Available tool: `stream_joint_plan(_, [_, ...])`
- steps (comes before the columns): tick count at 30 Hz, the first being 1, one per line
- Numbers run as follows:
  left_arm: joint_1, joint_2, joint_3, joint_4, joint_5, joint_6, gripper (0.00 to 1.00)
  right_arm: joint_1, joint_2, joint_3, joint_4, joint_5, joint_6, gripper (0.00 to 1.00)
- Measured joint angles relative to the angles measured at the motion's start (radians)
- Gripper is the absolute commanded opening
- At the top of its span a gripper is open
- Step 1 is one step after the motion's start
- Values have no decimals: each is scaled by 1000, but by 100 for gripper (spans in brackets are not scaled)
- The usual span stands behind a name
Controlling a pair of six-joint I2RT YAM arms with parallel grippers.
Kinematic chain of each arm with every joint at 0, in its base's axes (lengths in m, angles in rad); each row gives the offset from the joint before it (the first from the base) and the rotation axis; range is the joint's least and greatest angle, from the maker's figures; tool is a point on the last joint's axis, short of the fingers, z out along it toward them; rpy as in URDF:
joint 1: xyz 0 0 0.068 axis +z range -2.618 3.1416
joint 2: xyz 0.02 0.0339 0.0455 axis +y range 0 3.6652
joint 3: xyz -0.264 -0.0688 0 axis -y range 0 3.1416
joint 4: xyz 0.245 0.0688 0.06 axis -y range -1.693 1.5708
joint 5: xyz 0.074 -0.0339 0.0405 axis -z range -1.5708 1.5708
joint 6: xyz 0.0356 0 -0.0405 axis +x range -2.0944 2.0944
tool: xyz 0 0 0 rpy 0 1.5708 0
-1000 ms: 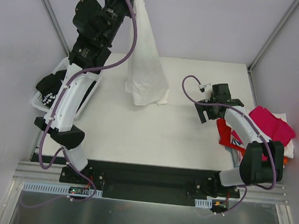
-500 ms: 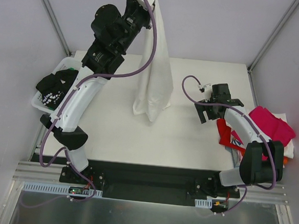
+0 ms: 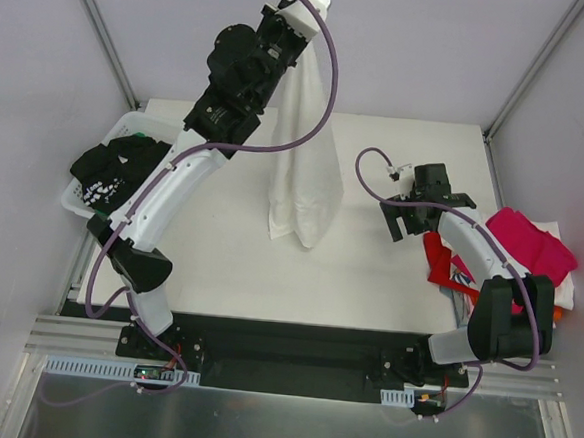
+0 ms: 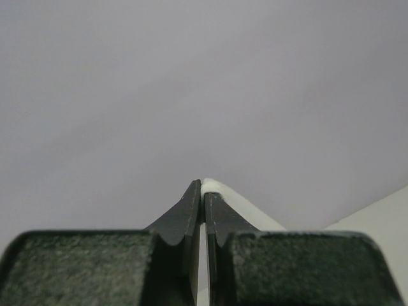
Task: Fold and stack the t-shirts
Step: Flatten out the tshirt
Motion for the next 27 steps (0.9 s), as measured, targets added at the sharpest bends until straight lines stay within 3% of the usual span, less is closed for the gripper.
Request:
stream_joint_plan(13, [142, -2, -21, 217, -149, 230, 0, 24, 0, 1, 0, -30, 8, 97])
stream_joint_plan(21, [187, -132, -321, 310, -150, 283, 0, 222, 34, 89, -2, -59, -35, 99])
stream_joint_plan(27, [187, -141, -467, 346, -151, 314, 0, 266, 253, 369, -14, -63, -62, 96])
